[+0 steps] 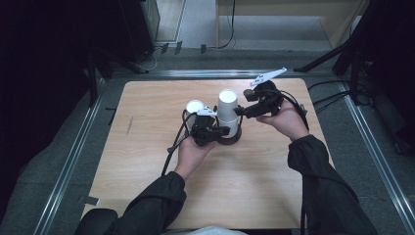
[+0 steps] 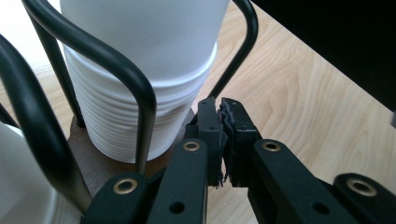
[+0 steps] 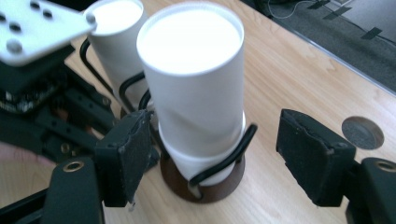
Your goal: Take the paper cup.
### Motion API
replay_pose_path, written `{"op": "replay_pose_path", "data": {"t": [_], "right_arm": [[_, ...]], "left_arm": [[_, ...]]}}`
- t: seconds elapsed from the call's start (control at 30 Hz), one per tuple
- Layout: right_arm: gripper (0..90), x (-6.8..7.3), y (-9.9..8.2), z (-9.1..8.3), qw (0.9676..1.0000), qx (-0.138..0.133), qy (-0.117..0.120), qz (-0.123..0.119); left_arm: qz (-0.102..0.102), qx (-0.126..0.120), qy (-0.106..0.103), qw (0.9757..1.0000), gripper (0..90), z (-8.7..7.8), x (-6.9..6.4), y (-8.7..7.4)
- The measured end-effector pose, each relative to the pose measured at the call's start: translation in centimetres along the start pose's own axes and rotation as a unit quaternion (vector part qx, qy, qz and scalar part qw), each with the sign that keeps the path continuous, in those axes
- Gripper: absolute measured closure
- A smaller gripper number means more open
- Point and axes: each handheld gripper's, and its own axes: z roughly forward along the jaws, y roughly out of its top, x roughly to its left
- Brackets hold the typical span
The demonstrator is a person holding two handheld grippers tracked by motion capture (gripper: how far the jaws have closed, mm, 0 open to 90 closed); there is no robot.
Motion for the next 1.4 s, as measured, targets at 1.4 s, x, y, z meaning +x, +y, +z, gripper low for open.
{"op": "replay_pose_path", "data": {"t": [1.4], "right_arm": [[34.3,1.4,4.0,1.6,0.9992,0.03,-0.006,-0.024]], "left_arm": [[0.01,0.012,0.026,0.9996,86.4,0.7,-0.3,0.8]]}}
